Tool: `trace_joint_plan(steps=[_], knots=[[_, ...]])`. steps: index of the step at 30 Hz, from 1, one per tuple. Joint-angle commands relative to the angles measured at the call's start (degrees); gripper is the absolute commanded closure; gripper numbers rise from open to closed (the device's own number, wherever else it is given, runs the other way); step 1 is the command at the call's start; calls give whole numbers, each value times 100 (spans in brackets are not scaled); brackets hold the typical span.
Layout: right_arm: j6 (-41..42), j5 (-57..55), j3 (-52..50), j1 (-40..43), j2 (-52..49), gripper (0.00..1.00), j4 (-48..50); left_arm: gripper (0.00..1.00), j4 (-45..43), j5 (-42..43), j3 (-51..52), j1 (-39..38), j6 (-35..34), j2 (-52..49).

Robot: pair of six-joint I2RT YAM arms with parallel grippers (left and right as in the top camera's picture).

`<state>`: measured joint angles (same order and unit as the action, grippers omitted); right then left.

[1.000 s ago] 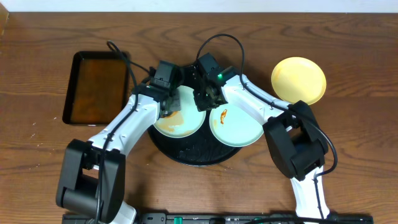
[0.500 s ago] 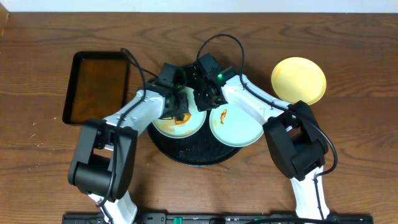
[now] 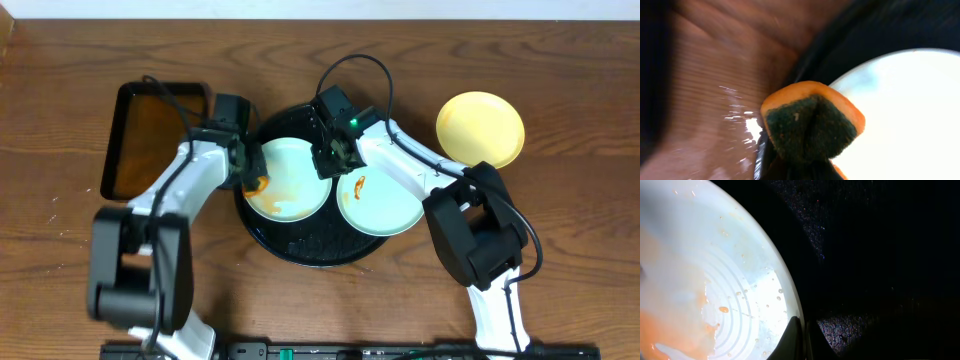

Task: Clean dirty plates on tray and stack at the side
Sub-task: 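Move the sponge with the left gripper back above the water tray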

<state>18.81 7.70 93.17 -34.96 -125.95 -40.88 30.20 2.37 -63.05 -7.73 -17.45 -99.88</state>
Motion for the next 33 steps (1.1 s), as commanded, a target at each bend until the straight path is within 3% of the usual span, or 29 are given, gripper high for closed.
trace_joint_plan(steps=[1,7,12,20,24,28,30,33], knots=[[-63,-343,35,74,24,99,-61,93,46,-260,-9,22,140,944],[-59,-293,61,74,118,99,-7,92,15,173,-9,133,-142,2017],[-68,-330,144,74,710,99,4,92,-389,164,-9,815,-280,2522],[-717,-1602,168,63,1749,99,103,93,-393,149,-7,1860,-313,2260],[-1314,-2197,168,-66,2006,99,129,93,-376,151,-7,2146,-391,2120],[-1335,-2586,166,-227,2017,99,111,93,-339,153,-7,2258,-428,2011],[-1001,-2557,166,-223,1985,95,68,92,-323,160,-7,2256,-428,2004],[-352,-2190,166,-85,1751,80,-7,93,-323,173,-7,2256,-428,2004]])
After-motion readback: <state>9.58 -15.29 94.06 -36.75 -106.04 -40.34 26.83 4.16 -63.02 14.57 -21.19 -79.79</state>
